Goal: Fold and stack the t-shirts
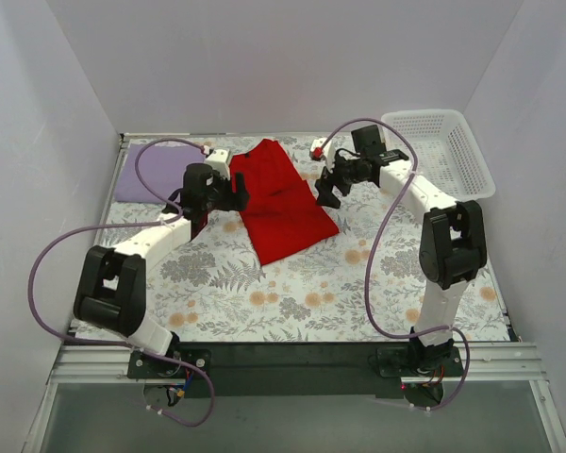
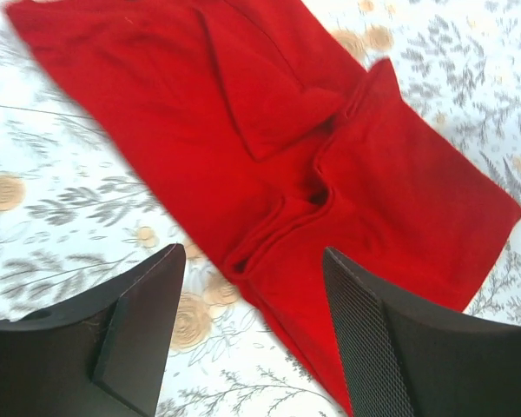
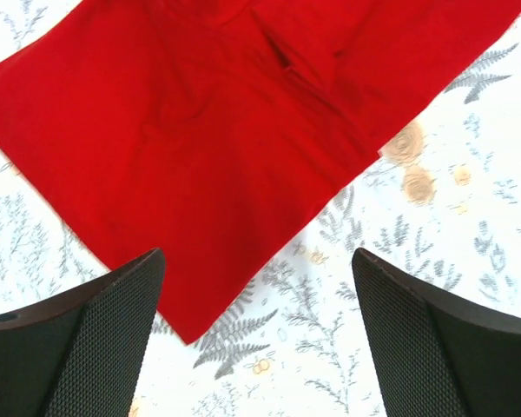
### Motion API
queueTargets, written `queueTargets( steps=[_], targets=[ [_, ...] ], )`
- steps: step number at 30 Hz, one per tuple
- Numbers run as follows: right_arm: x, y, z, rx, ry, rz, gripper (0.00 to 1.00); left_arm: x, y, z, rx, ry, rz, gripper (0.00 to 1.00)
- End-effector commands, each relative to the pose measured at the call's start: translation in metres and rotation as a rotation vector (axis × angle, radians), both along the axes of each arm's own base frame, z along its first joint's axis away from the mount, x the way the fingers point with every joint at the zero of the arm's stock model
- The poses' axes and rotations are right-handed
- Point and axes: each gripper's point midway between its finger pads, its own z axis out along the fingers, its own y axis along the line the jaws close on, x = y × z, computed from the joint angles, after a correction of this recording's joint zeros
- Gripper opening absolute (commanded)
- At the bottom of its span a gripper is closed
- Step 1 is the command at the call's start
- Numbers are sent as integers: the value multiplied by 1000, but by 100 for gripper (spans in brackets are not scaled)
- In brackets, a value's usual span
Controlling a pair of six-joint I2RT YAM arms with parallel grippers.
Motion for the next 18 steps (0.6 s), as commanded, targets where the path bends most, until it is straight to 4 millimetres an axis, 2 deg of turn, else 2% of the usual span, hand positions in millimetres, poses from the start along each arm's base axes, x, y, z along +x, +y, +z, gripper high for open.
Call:
queueTargets(
  steps=[1,2,6,11,18],
  targets=[
    [-33,11,-5,85,82,116,93,-5,-16,-31,-20,138,-90,63],
    [-37,10,-7,87,93,114,92,-5,-17,-42,-22,167,-86,61],
    [-49,4,-20,76,147,94,91,-1,-16,-56,-42,211,-73,61],
    [-51,1,-41,70,218,71,87,4,-16,-67,-29,232,-85,60],
    [-62,7,-55,109,319,79,75,15,-22,-81,-45,265,-115,56]
  ],
)
